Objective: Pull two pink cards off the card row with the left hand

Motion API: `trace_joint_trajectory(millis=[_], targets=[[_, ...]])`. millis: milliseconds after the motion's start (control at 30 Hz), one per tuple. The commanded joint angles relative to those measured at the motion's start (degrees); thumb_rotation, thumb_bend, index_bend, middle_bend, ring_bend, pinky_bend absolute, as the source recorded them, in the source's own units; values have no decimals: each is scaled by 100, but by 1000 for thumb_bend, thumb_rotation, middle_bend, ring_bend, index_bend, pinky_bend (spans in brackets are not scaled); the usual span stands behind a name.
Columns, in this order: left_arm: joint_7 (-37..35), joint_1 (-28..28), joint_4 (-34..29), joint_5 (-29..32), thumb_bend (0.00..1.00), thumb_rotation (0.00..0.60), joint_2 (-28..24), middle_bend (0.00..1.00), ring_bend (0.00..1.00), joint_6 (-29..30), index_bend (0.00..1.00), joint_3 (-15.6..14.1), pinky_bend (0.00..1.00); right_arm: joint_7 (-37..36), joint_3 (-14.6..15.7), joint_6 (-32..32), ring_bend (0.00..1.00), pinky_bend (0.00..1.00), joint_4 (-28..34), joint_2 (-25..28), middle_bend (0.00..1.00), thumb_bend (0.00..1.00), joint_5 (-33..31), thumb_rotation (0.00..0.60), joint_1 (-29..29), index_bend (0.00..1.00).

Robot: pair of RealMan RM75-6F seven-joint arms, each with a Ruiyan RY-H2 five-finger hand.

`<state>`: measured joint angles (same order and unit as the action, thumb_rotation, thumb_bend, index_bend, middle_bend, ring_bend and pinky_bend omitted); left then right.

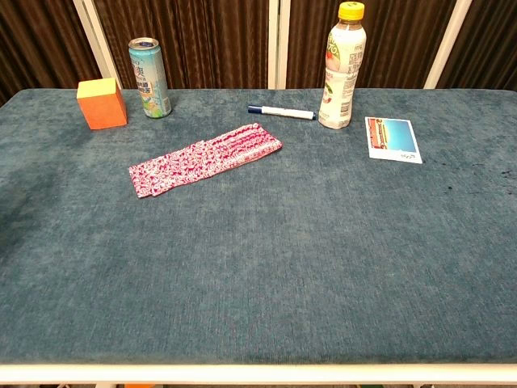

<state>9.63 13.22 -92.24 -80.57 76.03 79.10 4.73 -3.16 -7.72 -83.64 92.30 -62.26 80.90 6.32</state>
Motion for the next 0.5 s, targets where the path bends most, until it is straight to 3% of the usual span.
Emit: trace_joint_trajectory(millis=[33, 400, 467, 500], targets=[[16, 3, -6, -2, 343, 587, 4, 4, 0, 0, 105, 0, 65, -14, 9, 1, 0, 0, -17, -7, 0, 250, 0, 600, -8, 0], [-47, -3, 90, -142, 350, 600, 63, 18, 16, 205, 76, 73, 96, -53, -24, -7, 0, 0, -7, -5, 0, 248, 4, 600, 7, 0], [99, 19, 87, -104, 357, 600, 103, 122, 161, 247, 74, 140, 249, -43, -7, -3, 0, 0, 2, -20, 0, 250, 21, 600, 6, 0], [110, 20, 63, -72, 361, 600, 112, 240, 317, 246, 74, 158, 403, -31, 5, 5, 0, 0, 7, -22, 0, 250, 35, 600, 8, 0]])
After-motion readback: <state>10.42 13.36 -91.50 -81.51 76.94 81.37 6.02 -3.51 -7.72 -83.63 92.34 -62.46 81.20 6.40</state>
